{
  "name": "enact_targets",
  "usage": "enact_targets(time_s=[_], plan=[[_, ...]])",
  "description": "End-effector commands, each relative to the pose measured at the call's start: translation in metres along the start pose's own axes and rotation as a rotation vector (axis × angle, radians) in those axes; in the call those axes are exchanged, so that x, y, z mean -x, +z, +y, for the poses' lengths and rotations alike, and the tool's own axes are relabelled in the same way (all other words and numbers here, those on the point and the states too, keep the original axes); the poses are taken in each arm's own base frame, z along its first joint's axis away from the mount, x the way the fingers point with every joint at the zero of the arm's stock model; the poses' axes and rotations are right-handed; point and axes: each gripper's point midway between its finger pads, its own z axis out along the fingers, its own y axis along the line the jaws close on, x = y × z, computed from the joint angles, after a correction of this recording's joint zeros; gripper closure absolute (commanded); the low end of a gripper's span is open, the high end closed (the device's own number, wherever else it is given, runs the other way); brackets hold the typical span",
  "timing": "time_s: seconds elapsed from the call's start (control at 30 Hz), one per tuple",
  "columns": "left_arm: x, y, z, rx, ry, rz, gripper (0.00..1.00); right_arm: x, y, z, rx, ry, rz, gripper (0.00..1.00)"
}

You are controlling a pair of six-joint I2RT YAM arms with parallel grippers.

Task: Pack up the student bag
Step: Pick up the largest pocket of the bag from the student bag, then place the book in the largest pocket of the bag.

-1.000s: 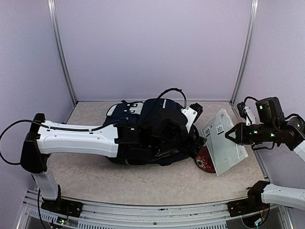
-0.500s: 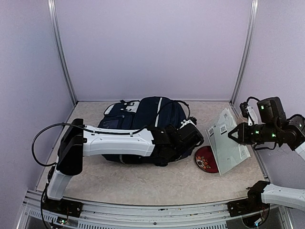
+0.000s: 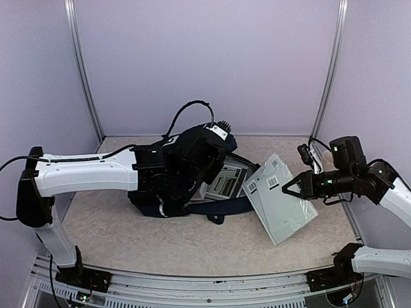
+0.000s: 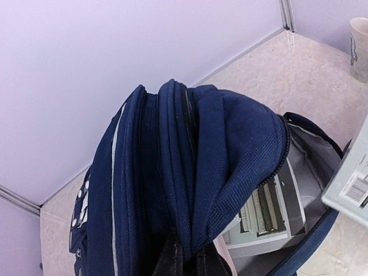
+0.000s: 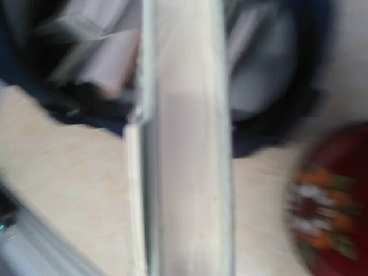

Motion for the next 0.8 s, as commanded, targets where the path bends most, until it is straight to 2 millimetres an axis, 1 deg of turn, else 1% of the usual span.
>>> enact_targets(time_s=[0.0, 0.03, 0.13, 0.23, 0.33, 0.4, 0.53, 0.67, 0.77], plan=[[0.057, -0.045, 0.025, -0.099, -0.151, -0.210, 1.00, 0.034, -0.005, 0.078, 0.442, -0.093, -0.125, 1.00], [0.060, -0.051, 0.029, -0.112, -0.163, -0.229, 1.00, 0.036, -0.002, 0.083, 0.485, -0.082, -0.127, 1.00], [0.064, -0.059, 0.035, -0.134, -0.177, -0.257, 1.00, 0.039, 0.006, 0.096, 0.591, -0.067, -0.121, 1.00], [0.063, -0.062, 0.037, -0.135, -0.176, -0.256, 1.00, 0.045, 0.014, 0.108, 0.646, -0.073, -0.121, 1.00], [0.063, -0.063, 0.034, -0.152, -0.176, -0.259, 1.00, 0.051, 0.021, 0.119, 0.689, -0.080, -0.122, 1.00], [0.064, -0.065, 0.033, -0.158, -0.179, -0.267, 1.00, 0.052, 0.032, 0.127, 0.702, -0.078, -0.114, 1.00], [0.075, -0.070, 0.026, -0.199, -0.181, -0.302, 1.00, 0.055, 0.061, 0.138, 0.696, -0.037, -0.088, 1.00], [0.083, -0.072, 0.018, -0.242, -0.168, -0.317, 1.00, 0.049, 0.082, 0.156, 0.721, -0.033, -0.030, 1.00], [0.085, -0.075, 0.012, -0.273, -0.158, -0.317, 1.00, 0.045, 0.096, 0.163, 0.722, -0.027, 0.018, 1.00]])
